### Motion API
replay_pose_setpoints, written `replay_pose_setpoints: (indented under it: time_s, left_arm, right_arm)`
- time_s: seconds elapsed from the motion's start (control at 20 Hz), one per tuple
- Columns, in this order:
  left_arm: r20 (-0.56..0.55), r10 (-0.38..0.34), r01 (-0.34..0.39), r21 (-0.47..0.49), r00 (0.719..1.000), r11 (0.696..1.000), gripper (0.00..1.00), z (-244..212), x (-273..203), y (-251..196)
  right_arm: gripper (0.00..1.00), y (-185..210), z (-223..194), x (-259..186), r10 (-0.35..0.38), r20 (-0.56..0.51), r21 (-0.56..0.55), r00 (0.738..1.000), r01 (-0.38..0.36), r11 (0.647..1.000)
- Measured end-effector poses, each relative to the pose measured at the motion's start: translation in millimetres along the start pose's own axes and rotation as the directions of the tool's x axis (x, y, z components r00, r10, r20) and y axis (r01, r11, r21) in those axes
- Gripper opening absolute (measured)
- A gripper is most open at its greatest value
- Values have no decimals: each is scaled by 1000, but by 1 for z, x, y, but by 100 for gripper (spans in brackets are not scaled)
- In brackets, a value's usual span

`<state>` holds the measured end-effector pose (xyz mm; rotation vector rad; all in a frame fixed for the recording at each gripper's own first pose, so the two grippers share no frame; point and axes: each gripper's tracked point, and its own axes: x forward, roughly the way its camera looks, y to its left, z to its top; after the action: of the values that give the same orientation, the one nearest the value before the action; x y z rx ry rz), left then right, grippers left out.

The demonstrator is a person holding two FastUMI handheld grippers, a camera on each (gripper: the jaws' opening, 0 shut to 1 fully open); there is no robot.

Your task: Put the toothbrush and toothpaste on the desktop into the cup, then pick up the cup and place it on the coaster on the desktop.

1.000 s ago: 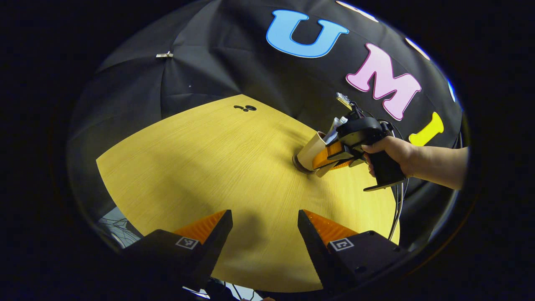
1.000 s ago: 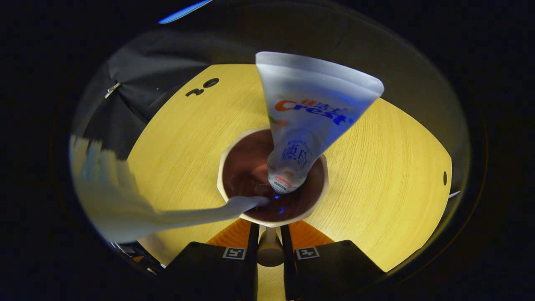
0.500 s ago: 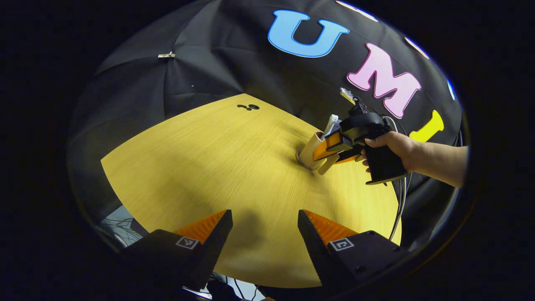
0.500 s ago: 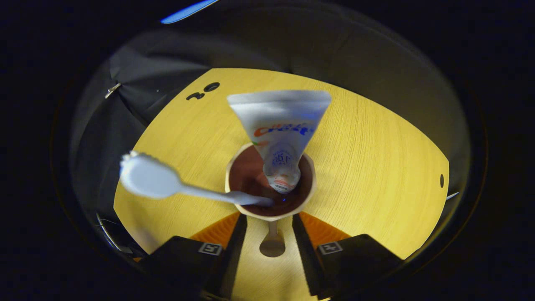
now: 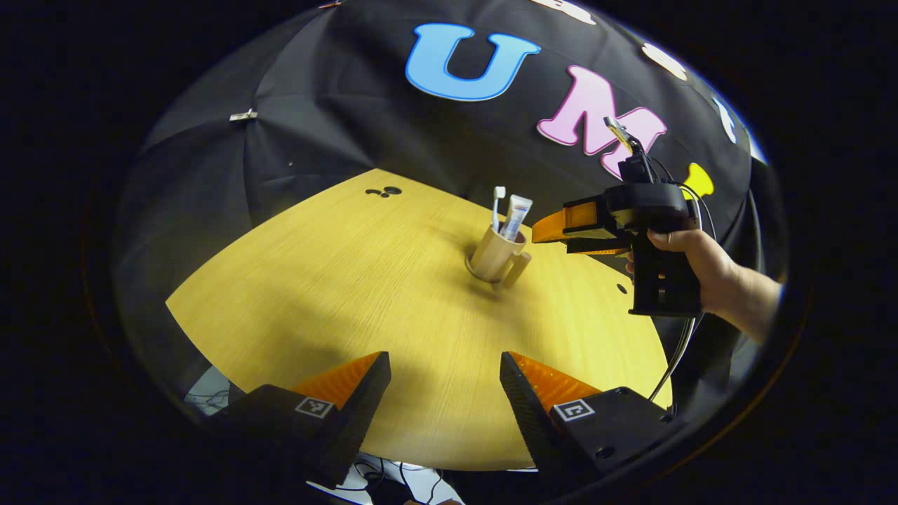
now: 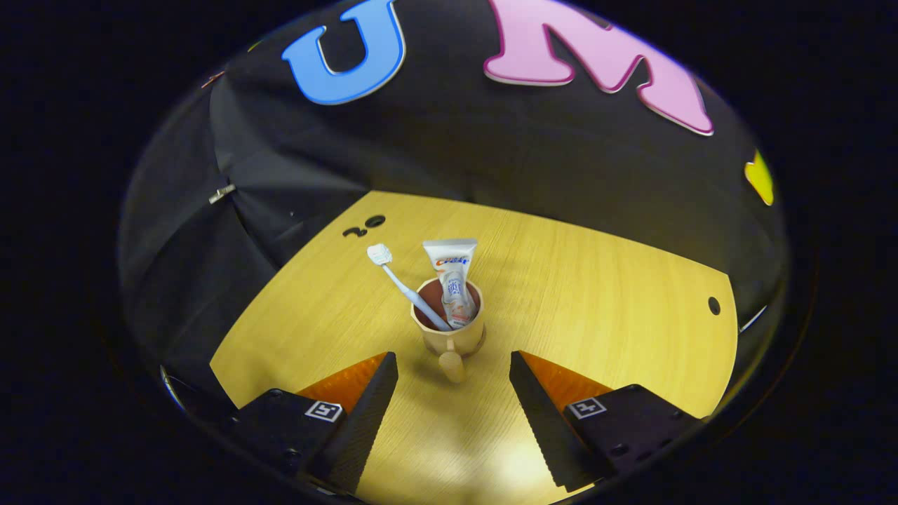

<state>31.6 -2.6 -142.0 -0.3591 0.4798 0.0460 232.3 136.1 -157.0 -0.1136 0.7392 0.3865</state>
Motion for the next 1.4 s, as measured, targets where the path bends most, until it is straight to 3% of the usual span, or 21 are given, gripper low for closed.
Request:
replay_pose_setpoints:
  time_s: [0.15, 0.35, 0.55, 0.75, 0.95, 1.15, 1.4]
  left_arm:
    - [53, 24, -30, 116, 998, 993, 98, 21, -30, 6]
    - [203, -18, -20, 184, 979, 983, 98, 62, -73, 4]
    - [296, -26, -40, 216, 955, 975, 97, 80, -108, 8]
    - [363, -80, -20, 265, 928, 964, 98, 79, -133, -12]
    - [338, -128, 29, 285, 932, 958, 98, 63, -141, -41]
    - [326, -179, 78, 299, 928, 951, 98, 58, -155, -70]
    - [328, -204, 93, 324, 923, 941, 98, 51, -162, -76]
  right_arm:
    - [99, 0, -11, -53, -14, 86, 26, 996, 12, 1000]
    - [98, 9, -32, -133, -61, 236, 63, 970, 48, 997]
    - [99, 31, -81, -192, -63, 256, 168, 965, 19, 986]
    - [98, 27, -95, -252, -145, 336, 208, 931, 77, 975]
    - [99, 27, -114, -292, -184, 344, 228, 921, 108, 968]
    - [98, 36, -126, -317, -193, 358, 282, 913, 92, 955]
    - [98, 53, -152, -318, -164, 305, 318, 938, 62, 946]
